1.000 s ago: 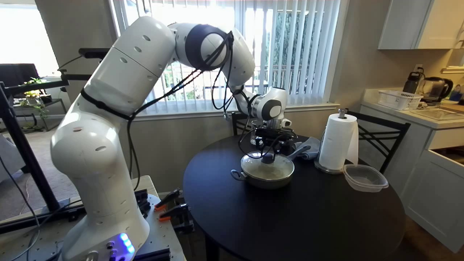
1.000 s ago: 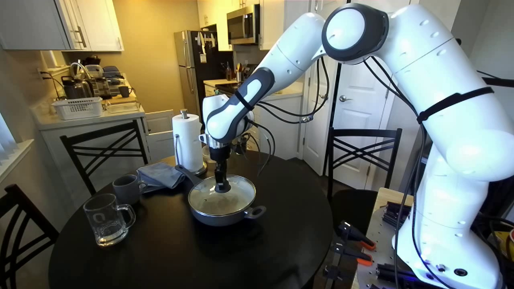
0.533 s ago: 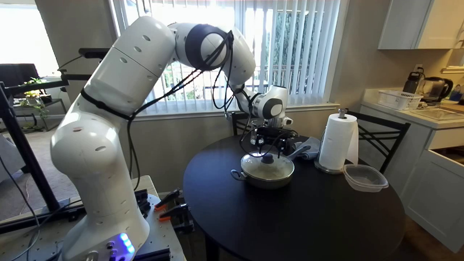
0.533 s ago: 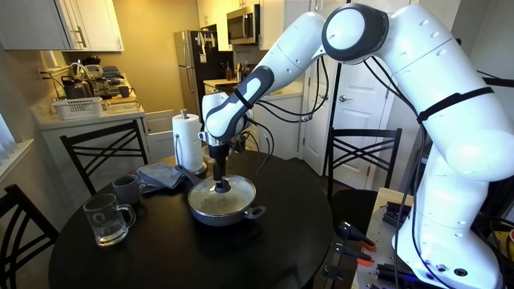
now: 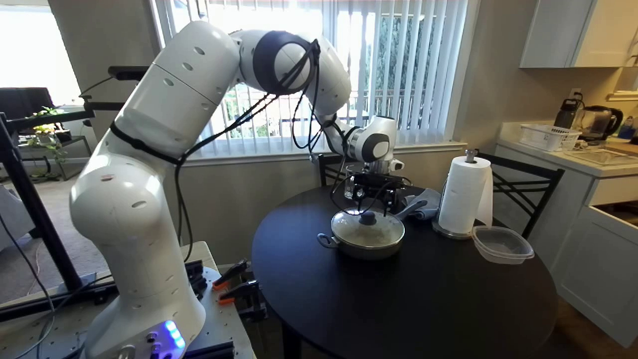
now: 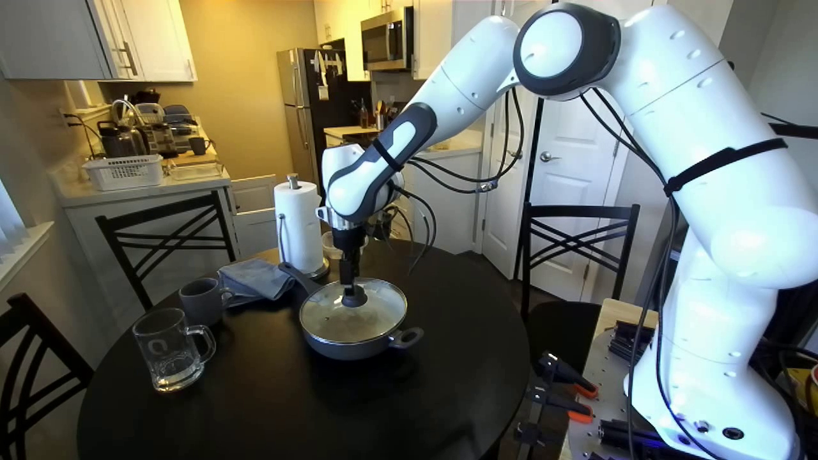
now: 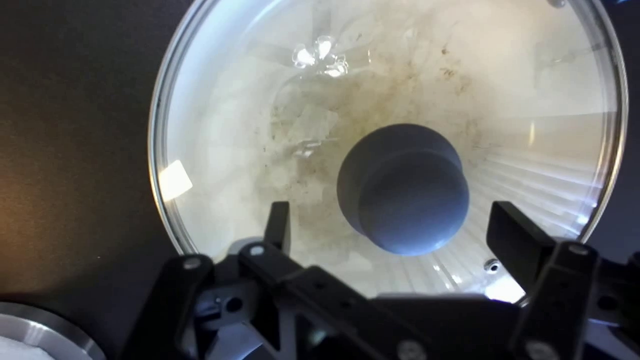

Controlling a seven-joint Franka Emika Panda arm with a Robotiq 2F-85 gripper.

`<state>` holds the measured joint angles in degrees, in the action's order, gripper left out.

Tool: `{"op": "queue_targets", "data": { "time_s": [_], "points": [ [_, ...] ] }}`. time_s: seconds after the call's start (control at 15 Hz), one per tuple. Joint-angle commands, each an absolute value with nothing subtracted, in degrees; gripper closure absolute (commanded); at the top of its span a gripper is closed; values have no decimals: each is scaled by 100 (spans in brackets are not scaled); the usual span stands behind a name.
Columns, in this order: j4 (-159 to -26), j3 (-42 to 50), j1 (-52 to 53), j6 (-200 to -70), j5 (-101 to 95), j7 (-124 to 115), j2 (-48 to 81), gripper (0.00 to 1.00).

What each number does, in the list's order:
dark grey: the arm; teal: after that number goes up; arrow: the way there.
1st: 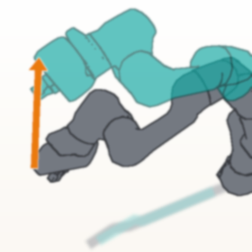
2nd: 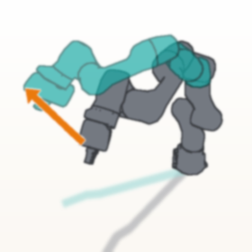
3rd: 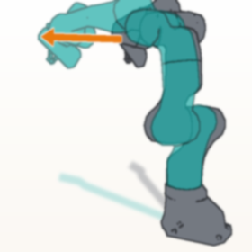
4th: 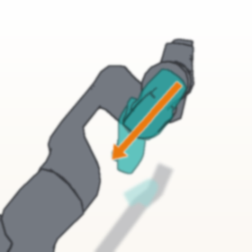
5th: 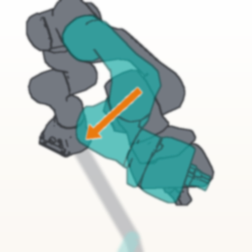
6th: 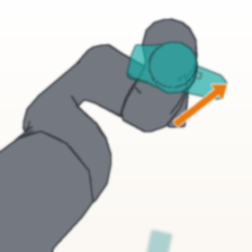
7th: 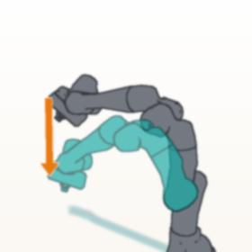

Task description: Put the lid on the pot

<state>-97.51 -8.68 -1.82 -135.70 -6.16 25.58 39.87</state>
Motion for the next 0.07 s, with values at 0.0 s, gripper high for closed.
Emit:
{"op": "queue_targets", "data": {
  "time_s": [0.0],
  "points": [
    [-9739,-839,-153,-13560,-589,2571,3990,0]
  ]
}}
